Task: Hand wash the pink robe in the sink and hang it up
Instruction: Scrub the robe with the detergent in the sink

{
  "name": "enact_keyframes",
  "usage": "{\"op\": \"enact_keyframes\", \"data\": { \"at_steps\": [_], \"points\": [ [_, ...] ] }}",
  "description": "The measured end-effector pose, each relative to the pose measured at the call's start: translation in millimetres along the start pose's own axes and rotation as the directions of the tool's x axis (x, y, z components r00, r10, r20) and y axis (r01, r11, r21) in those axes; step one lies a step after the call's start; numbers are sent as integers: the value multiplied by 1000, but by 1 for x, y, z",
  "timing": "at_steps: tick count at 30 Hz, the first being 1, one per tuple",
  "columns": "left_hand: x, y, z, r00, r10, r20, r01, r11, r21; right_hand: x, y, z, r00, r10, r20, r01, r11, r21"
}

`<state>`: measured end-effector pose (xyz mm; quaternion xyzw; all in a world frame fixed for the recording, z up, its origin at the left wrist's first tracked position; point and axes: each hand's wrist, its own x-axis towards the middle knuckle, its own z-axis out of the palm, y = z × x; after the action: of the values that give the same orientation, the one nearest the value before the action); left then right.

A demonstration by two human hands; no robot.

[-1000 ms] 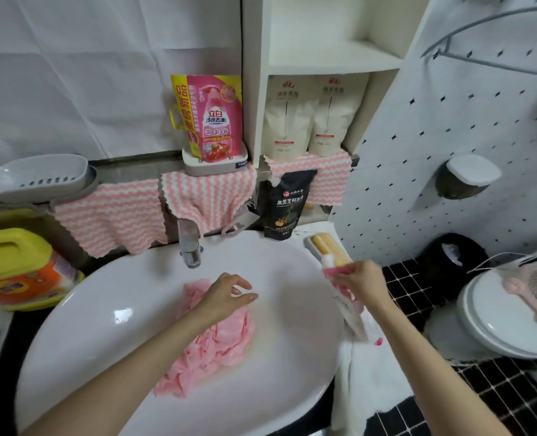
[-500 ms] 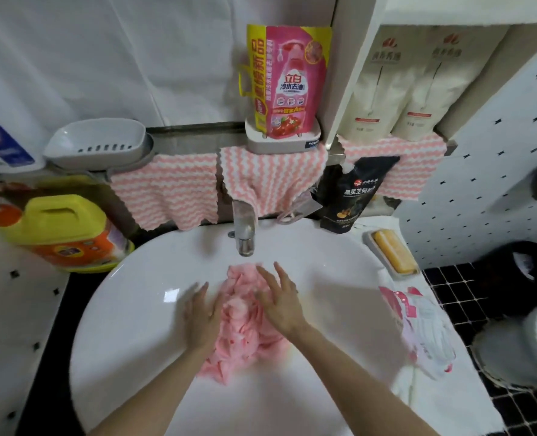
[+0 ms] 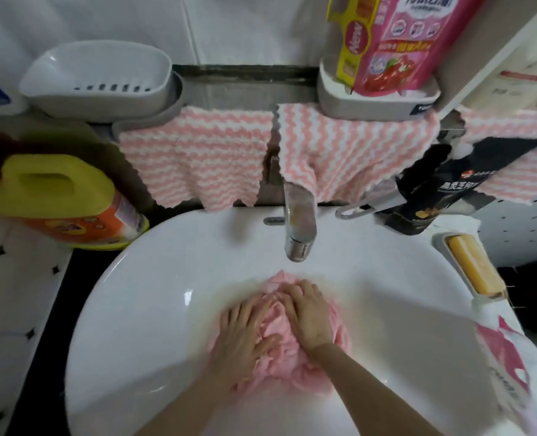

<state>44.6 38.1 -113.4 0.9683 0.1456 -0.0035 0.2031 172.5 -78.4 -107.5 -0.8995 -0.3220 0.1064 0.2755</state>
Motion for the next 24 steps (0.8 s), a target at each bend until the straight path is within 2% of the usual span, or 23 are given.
{"op": "enact_keyframes", "data": {
  "at_steps": [2, 3, 6, 10, 11, 14, 15, 18, 19, 20, 21, 22, 23, 24],
  "points": [
    [-9, 2, -2, 994, -104, -27, 105, 995, 3, 2, -6, -5, 991, 130, -11, -127, 980, 154],
    [-12, 5, -1, 989, -137, -48, 137, 991, 4, -1, -10, -5, 989, 148, -6, -145, 973, 178],
    [-13, 12, -1, 985, -172, 0, 172, 985, 13, -20, -20, 4, 999, 30, 13, -29, 998, -59],
    [-3, 7, 4, 982, -188, -21, 184, 975, -122, -2, -15, 12, 997, -65, 42, 67, 996, -63],
    [-2, 5, 4, 981, -190, -30, 184, 973, -142, 5, -15, 10, 998, -36, 57, 37, 999, -14],
    [3, 4, 2, 978, -192, -86, 175, 969, -176, 10, -22, 1, 948, 278, 155, -306, 928, 211],
    [4, 6, -2, 968, -215, -129, 186, 961, -206, 8, -24, -4, 935, 323, 147, -351, 903, 246],
    [11, 29, -21, 900, -349, -261, 253, 906, -339, -5, -37, -20, 979, 198, -56, -175, 943, 283],
    [14, 46, -28, 877, -419, -234, 281, 844, -457, -12, -51, -25, 974, 202, -104, -149, 914, 378],
    [14, 65, -32, 854, -501, -141, 354, 758, -548, -23, -70, -30, 963, 242, -122, -147, 844, 516],
    [13, 88, -37, 851, -522, -51, 422, 740, -524, -32, -91, -36, 945, 307, -109, -166, 740, 651],
    [13, 105, -48, 881, -470, -45, 436, 846, -307, -38, -106, -39, 918, 390, -79, -206, 636, 743],
    [15, 113, -52, 894, -442, -72, 438, 897, -57, -38, -116, -40, 883, 468, -29, -257, 534, 805],
    [19, 115, -52, 876, -455, -160, 470, 879, 75, -34, -115, -41, 848, 529, 20, -327, 492, 807]
  ]
}}
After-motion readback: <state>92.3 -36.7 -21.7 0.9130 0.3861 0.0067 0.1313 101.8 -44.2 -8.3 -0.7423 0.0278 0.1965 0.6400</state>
